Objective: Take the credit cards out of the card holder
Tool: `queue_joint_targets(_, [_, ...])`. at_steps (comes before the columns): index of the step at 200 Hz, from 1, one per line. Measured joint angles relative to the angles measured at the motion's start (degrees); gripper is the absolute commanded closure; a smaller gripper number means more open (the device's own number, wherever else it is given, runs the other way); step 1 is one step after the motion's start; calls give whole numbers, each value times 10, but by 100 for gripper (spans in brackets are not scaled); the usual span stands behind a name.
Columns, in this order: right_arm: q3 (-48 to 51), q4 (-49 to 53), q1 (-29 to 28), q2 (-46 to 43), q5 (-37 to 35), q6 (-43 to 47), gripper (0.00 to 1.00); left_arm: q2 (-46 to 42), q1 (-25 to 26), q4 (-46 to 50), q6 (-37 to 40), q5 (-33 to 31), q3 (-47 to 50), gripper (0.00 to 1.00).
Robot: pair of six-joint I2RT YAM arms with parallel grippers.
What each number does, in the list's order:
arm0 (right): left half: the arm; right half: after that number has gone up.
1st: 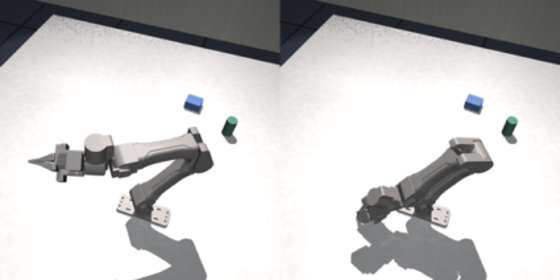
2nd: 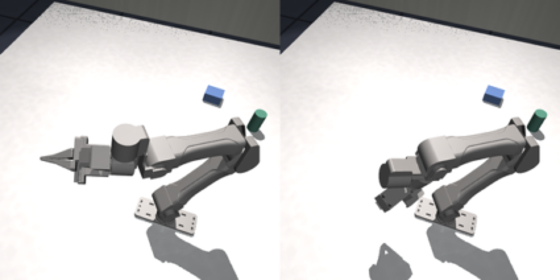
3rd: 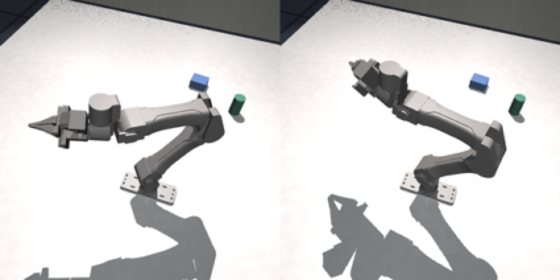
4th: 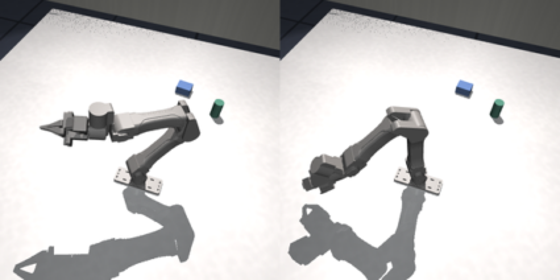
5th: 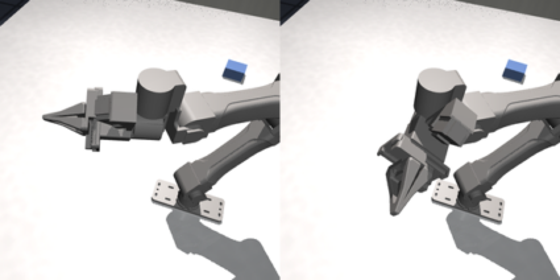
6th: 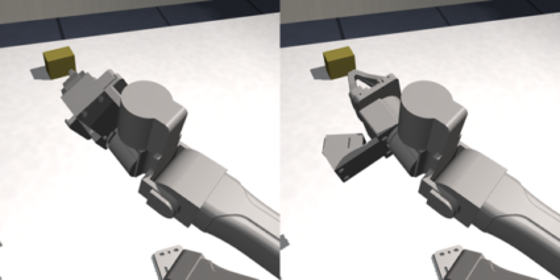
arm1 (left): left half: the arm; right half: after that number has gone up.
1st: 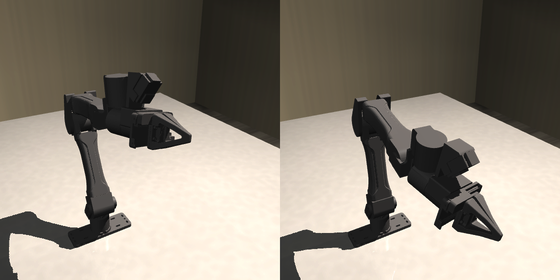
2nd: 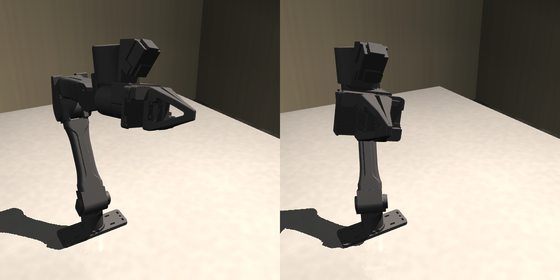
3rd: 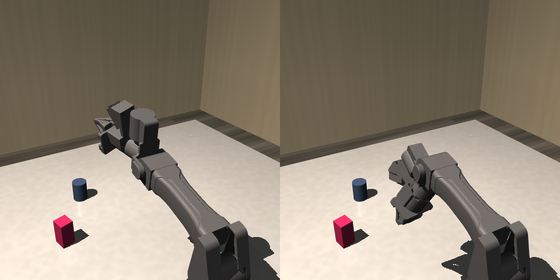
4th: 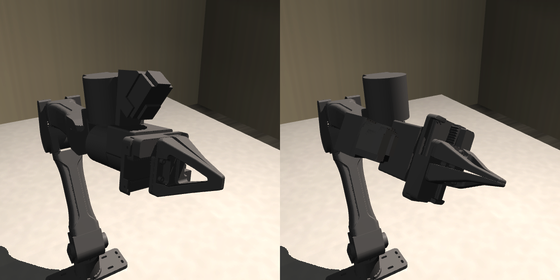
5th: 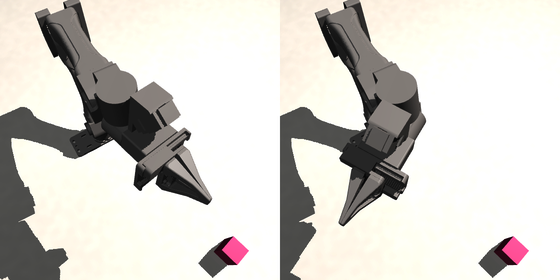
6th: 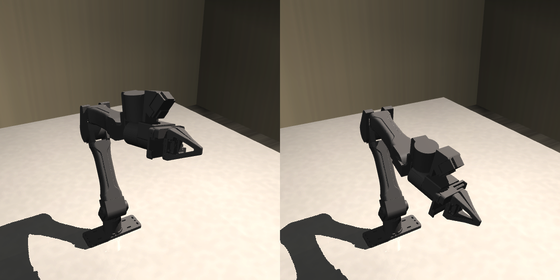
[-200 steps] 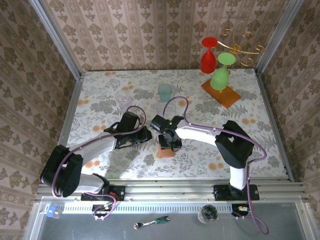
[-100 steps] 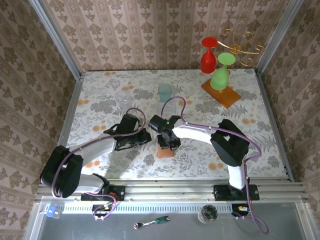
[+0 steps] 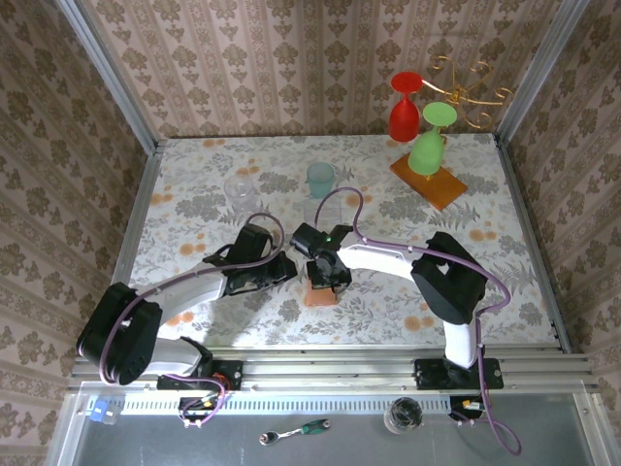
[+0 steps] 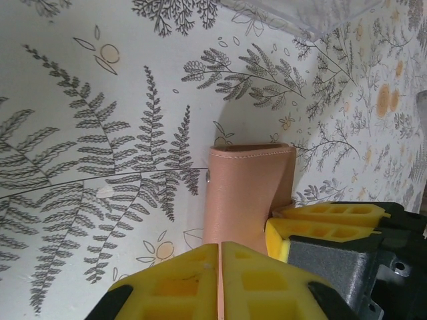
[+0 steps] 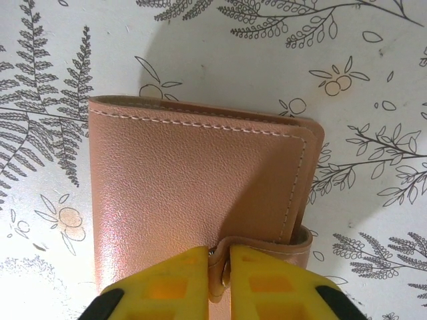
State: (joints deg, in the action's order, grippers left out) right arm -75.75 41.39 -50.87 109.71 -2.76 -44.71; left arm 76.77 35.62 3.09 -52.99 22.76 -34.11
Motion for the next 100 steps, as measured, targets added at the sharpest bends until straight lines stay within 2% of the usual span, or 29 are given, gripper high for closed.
queue_joint_targets(30, [5,-5,0,-6,1,-1,90,13,6,-10,-6,0,0,89])
queue_joint_targets(61, [6,-3,0,-9,0,-4,74,23,11,-27,-15,2,0,89])
queue_joint_targets(100, [2,26,0,-11,-12,0,69,24,11,-36,-20,2,0,89])
